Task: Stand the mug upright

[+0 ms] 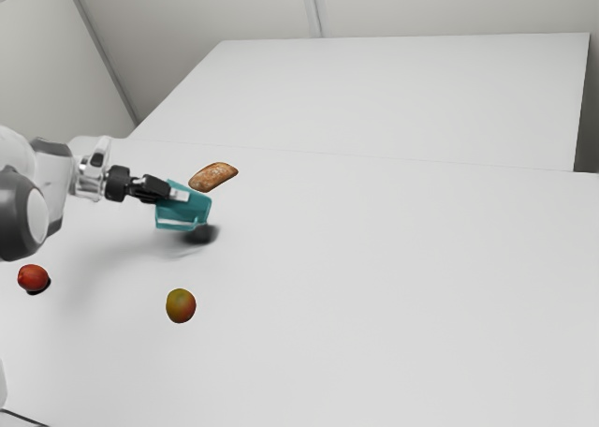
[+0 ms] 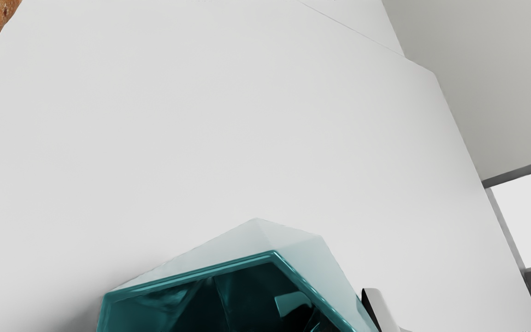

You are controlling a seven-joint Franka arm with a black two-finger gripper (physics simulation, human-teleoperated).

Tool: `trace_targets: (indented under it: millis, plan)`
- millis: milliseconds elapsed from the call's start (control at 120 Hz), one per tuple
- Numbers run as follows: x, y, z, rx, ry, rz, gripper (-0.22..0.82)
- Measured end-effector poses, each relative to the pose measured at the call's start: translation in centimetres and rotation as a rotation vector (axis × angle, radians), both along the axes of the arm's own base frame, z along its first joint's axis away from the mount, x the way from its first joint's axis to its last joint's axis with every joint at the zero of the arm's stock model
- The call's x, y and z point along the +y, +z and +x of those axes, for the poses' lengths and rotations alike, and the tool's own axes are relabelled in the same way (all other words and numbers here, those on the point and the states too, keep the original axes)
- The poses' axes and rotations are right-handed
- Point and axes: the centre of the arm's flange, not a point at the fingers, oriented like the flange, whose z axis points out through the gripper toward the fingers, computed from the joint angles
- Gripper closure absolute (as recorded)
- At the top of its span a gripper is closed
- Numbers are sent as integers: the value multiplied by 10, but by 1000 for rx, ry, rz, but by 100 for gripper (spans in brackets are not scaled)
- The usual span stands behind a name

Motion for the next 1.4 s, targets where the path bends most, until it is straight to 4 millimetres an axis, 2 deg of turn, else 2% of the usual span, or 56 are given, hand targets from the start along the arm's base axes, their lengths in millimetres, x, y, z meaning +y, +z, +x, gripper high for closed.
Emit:
trace_targets:
  millis: [167, 333, 425, 592, 775, 1000, 1167, 1333, 1400]
  plan:
    - [-53, 27, 20, -42, -85, 49, 76]
    - [-90, 59, 9, -31, -170, 189, 76]
    - [-114, 72, 9, -17, -235, 313, 76]
    - [-139, 90, 15, 0, -332, 578, 76]
    - [-150, 104, 21, 13, -378, 810, 76]
    - [-163, 100, 30, 28, -380, 953, 76]
    - [-171, 83, 33, 41, -368, 1014, 76]
    - [-177, 63, 26, 52, -342, 1033, 75]
    - [-185, 58, 25, 46, -341, 1042, 76]
